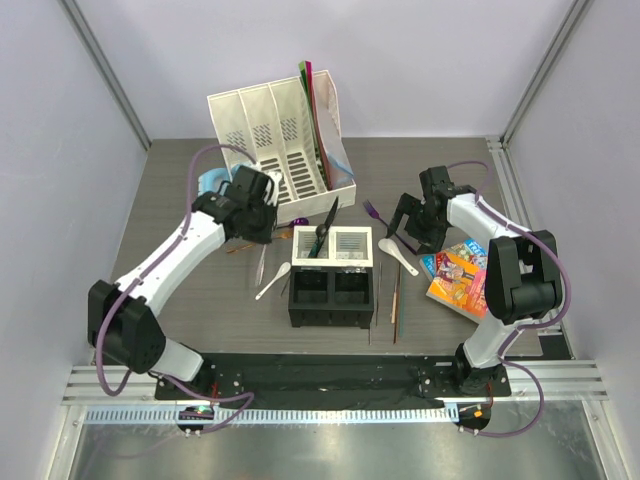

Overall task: Sort the eating utensils into containers
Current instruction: Pick up the fork at the center of the board, then place the fork in the storage box.

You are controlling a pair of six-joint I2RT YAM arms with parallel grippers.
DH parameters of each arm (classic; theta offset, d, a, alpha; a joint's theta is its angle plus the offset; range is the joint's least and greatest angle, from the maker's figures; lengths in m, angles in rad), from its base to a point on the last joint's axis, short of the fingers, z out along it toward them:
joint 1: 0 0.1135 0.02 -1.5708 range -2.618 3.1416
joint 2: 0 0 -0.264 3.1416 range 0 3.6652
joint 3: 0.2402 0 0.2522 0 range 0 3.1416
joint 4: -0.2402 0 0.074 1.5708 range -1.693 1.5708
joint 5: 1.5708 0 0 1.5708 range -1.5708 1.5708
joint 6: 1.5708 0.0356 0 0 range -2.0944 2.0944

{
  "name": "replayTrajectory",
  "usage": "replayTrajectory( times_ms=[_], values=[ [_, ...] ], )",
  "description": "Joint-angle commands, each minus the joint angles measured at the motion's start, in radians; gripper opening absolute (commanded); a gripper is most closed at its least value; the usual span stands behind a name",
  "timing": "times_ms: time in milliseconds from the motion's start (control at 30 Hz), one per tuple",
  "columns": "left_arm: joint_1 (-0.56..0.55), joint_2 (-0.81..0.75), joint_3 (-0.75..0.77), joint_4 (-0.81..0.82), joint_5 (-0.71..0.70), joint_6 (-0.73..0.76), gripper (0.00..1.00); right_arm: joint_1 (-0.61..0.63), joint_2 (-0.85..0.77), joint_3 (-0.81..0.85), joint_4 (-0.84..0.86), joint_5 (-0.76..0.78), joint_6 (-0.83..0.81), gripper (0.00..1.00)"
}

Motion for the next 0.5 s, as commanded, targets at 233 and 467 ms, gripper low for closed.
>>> replayTrajectory(
  times_ms=[233, 467],
  values=[
    [-0.025, -0.027, 0.329, 0.022, 0.215, -0.056, 0.0, 0.01, -0.02, 0.028, 0.017, -0.009, 0.003, 1.0],
    [-0.115, 0.059, 0.36, 0.103, 0.256, -0.07, 0.0, 0.01, -0.023, 0.027, 0.027, -0.009, 0.014, 1.0]
  ],
)
